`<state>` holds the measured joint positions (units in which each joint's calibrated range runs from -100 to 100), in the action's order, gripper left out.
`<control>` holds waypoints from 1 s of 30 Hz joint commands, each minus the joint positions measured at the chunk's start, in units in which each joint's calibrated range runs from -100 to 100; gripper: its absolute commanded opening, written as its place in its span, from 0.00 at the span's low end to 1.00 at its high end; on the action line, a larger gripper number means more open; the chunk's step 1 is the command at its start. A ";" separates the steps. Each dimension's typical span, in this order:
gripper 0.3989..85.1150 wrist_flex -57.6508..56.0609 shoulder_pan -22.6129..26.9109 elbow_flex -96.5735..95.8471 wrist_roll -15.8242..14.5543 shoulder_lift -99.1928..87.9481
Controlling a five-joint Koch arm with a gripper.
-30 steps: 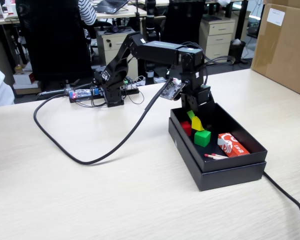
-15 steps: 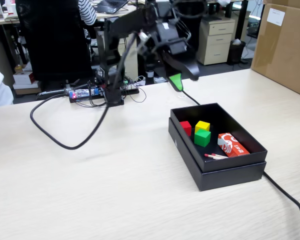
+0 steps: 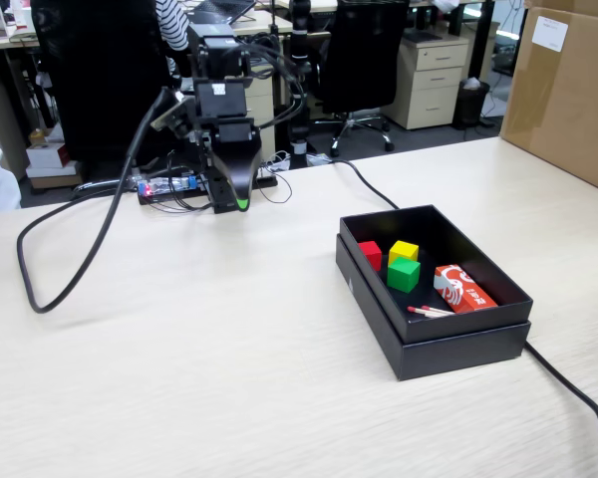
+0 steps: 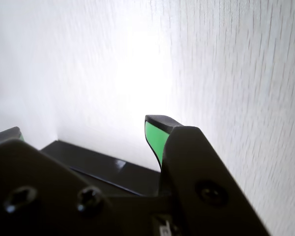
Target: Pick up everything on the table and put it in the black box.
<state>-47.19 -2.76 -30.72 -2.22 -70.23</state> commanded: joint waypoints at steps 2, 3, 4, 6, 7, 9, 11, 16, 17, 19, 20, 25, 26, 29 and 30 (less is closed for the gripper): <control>0.58 12.25 -0.49 -11.17 1.61 -13.36; 0.58 13.54 -0.44 -14.61 1.66 -16.00; 0.58 14.23 -0.34 -17.33 1.66 -18.30; 0.58 14.49 0.05 -21.50 1.61 -22.66; 0.58 15.88 0.63 -25.40 1.56 -26.45; 0.58 17.17 0.93 -28.67 1.51 -28.51; 0.59 19.16 0.88 -31.93 1.51 -29.54; 0.61 29.53 0.05 -43.54 2.93 -29.77; 0.61 32.12 0.00 -46.07 3.32 -29.77; 0.61 35.92 -0.05 -50.06 3.61 -29.77; 0.61 37.65 -0.05 -51.97 3.91 -29.77; 0.61 47.50 0.10 -61.76 4.25 -29.77; 0.61 49.74 0.29 -64.93 4.30 -29.77; 0.61 49.22 0.44 -66.74 4.25 -29.77; 0.61 49.05 0.44 -66.84 4.25 -29.77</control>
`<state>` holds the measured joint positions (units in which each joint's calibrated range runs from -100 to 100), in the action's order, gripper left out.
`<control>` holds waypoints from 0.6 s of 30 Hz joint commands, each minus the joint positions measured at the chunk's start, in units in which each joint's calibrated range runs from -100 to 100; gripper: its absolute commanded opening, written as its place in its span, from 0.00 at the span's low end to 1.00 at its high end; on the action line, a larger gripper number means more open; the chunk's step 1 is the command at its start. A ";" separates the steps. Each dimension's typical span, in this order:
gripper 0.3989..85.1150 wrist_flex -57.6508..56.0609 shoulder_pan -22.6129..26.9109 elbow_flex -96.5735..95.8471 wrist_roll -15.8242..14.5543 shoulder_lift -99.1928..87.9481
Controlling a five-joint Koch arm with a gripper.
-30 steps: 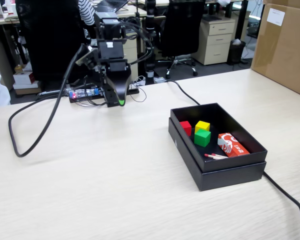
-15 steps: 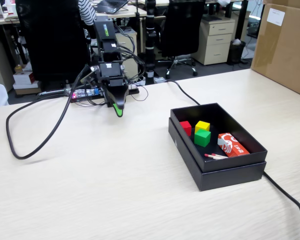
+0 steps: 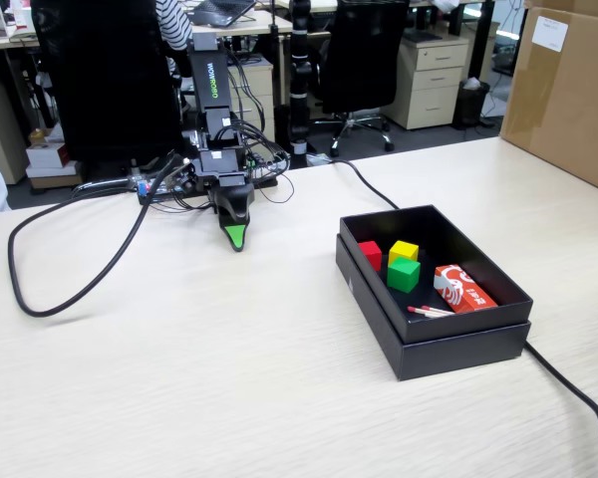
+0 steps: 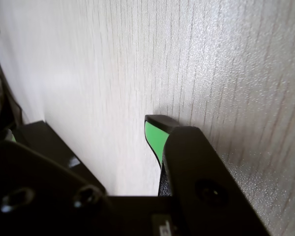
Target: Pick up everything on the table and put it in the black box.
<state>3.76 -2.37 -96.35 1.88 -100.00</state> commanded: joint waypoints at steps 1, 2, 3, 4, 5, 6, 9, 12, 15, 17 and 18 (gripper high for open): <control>0.60 -1.98 0.05 -1.20 0.20 0.00; 0.59 -1.98 0.10 -1.20 0.20 0.00; 0.59 -1.90 0.05 -1.11 0.20 0.00; 0.59 -1.98 0.05 -1.02 0.10 0.00; 0.59 -1.98 0.05 -1.02 0.10 0.11; 0.59 -1.90 0.00 -1.02 0.10 0.00; 0.59 -1.90 0.05 -1.02 0.10 0.00; 0.59 -1.90 0.05 -1.02 0.10 0.11; 0.59 -1.98 0.05 -1.02 0.10 0.11; 0.59 -1.98 0.05 -1.02 0.10 0.11; 0.59 -1.98 0.05 -1.02 0.10 0.11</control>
